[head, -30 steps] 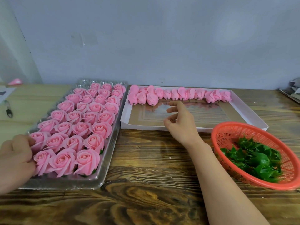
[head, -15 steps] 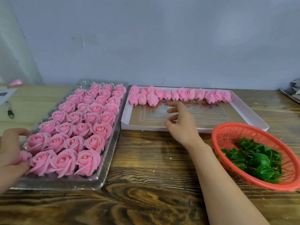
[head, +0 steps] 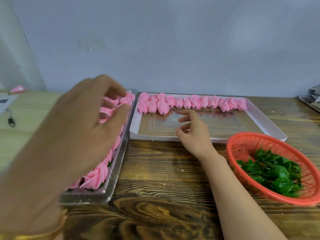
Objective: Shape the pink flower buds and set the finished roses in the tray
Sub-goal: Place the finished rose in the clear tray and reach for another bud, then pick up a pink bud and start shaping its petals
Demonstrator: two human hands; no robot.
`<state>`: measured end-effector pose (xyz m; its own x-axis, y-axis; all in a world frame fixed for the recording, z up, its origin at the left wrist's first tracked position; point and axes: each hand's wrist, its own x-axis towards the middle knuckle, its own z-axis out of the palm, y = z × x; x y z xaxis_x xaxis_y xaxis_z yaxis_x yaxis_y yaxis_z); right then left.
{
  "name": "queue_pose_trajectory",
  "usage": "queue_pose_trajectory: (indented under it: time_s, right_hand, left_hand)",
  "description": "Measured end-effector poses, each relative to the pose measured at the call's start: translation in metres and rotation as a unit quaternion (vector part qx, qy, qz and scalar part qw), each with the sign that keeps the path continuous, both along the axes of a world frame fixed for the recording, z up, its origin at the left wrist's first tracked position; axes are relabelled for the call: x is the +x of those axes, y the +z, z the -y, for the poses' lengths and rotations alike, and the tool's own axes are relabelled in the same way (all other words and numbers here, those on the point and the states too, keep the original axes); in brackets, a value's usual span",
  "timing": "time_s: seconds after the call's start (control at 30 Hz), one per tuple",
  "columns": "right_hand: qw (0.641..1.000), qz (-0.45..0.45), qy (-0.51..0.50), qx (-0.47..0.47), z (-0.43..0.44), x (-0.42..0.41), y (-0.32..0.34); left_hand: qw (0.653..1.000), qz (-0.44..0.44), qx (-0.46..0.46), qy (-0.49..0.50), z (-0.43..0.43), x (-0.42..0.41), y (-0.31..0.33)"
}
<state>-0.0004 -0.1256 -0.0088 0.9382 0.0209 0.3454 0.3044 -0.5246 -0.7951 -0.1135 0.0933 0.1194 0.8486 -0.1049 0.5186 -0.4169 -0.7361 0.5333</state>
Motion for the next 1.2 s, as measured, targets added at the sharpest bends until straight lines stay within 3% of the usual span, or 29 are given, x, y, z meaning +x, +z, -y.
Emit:
queue_pose_trajectory:
  time_s: [0.17, 0.43, 0.83, 1.07, 1.2]
  right_hand:
    - [1.000, 0.007, -0.008, 0.001, -0.002, 0.000, 0.000]
    - [1.000, 0.004, -0.007, 0.020, -0.003, -0.001, 0.000]
    - [0.998, 0.001, -0.050, 0.027, -0.008, 0.003, 0.004]
    - [0.990, -0.078, -0.108, 0.042, -0.015, 0.021, 0.017]
    - [0.977, -0.148, -0.106, 0.109, -0.025, 0.042, 0.027]
  left_hand:
    - [0.995, 0.017, -0.095, -0.019, 0.071, 0.034, -0.012]
    - [0.957, -0.006, -0.278, 0.083, 0.112, 0.094, -0.093]
    - [0.939, 0.044, -0.334, 0.070, 0.110, 0.106, -0.125]
    - [0.932, 0.056, -0.344, 0.097, 0.102, 0.113, -0.130]
    - [0.927, 0.057, -0.352, 0.112, 0.098, 0.113, -0.131]
